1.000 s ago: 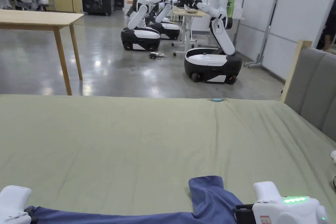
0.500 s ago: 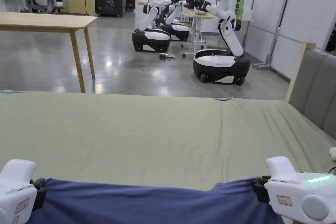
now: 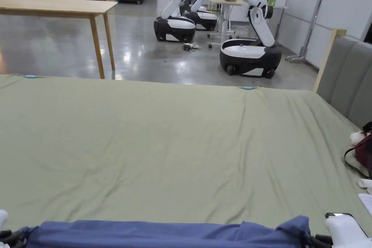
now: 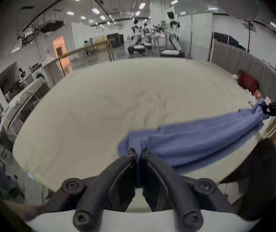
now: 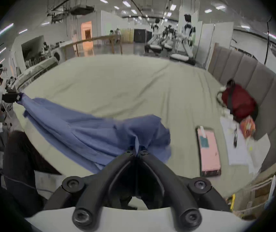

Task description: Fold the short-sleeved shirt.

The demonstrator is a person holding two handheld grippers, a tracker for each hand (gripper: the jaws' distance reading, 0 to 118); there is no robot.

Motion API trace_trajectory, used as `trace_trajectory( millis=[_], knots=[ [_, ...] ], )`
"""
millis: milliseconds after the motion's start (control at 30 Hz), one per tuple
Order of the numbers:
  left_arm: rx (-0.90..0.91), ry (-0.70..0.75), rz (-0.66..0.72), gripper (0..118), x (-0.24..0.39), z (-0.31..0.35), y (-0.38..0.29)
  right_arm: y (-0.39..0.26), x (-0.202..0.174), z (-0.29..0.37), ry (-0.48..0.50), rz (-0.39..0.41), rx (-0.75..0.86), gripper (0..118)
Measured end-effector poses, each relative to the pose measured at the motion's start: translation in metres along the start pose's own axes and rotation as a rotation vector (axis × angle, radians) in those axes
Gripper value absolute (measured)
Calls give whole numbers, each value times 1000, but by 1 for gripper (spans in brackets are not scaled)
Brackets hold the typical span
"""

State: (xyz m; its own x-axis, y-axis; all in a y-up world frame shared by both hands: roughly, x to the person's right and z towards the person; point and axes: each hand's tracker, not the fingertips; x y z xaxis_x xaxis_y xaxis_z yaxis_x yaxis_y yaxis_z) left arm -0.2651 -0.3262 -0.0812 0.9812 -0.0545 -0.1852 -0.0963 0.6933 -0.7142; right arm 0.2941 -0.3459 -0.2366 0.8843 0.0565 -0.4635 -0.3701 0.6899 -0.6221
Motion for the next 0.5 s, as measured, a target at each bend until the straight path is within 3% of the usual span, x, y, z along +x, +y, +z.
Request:
trace_trajectory(
  millis=[200, 233, 267, 300, 333, 367, 433, 500],
  knots=[
    [-52, 40, -27, 3, 8, -19, -23, -14, -5, -9, 2, -16, -49, 5],
    [-31, 36, -33, 7, 10, -11, -20, -7, -7, -1, -5, -20, -20, 9],
    [28, 30, -50, 21, 13, 0, -15, 0, -9, 9, -27, -17, 31, 20],
    [72, 40, -53, 55, 17, 10, -11, 6, -13, 19, -51, -10, 91, 43],
    [113, 52, -44, 107, 23, 18, -4, 13, -18, 31, -50, -10, 164, 75],
    [161, 57, -24, 118, 30, 26, 2, 21, -25, 43, -36, -24, 230, 84],
    [277, 31, 21, 116, 44, 48, 17, 34, -42, 60, 1, -57, 364, 84],
    [394, -28, 53, 116, 59, 60, 22, 43, -63, 69, -23, -100, 478, 84]
  ],
)
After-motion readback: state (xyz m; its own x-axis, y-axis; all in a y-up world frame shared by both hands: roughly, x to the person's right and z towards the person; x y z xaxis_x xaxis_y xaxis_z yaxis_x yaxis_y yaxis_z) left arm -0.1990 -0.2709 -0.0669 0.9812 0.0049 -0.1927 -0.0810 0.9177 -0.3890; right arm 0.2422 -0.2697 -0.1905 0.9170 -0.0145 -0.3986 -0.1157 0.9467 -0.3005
